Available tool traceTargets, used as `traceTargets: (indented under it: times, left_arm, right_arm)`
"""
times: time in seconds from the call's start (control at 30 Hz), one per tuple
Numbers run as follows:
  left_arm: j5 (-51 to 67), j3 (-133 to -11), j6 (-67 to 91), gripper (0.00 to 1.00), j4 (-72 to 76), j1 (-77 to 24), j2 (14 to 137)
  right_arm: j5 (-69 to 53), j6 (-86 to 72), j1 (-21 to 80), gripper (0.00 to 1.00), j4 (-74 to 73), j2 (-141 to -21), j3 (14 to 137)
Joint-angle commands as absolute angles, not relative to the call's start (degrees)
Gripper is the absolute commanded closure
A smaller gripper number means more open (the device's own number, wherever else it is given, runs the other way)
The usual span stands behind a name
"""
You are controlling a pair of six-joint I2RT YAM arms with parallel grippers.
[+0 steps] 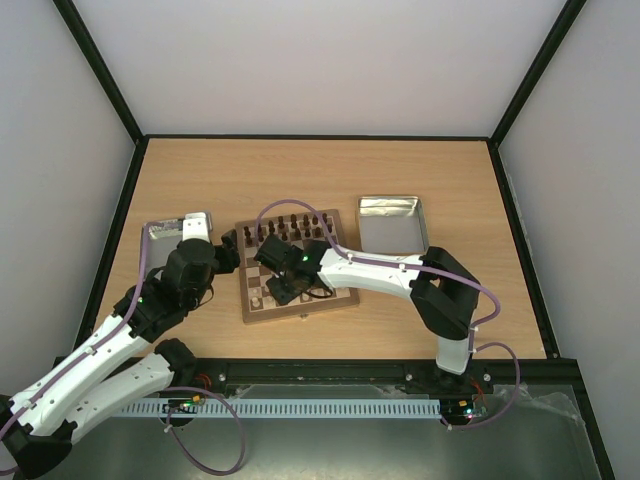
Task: Set up the chess pieces on the board
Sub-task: Adjust the chess piece on the chessboard.
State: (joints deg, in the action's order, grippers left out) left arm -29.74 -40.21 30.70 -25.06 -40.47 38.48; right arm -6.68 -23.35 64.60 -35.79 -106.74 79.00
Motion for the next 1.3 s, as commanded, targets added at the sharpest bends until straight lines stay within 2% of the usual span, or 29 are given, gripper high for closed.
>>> traceTargets:
  times: [0.0, 0.2, 0.77, 0.97, 1.27]
  left_arm:
    - [-29.9, -39.9, 31.1, 0.32, -24.4, -40.1, 38.6]
    - [-29.9, -39.9, 31.1, 0.32, -24.5, -40.0, 38.5]
    - [-29.8, -39.8, 31.0, 0.32, -24.4, -39.9, 38.5]
    - [-29.8, -39.8, 31.1, 0.32, -24.5, -39.9, 38.4]
    - [-28.4, -40.0, 31.8, 0.31, -24.9, -39.8, 37.9]
  right_arm:
    - [-6.2, -22.8, 65.1, 0.87, -37.5, -107.8, 79.0]
    - [-6.9, -22.6, 65.1, 0.93, -37.3, -107.7, 78.9]
    - [-10.6, -22.5, 65.1, 0.94, -35.2, -106.6, 78.1]
    - [-10.5, -22.5, 65.1, 0.88, -34.5, -106.5, 77.8]
    - [-5.8, -25.0, 65.1, 0.72, -33.2, -102.7, 77.9]
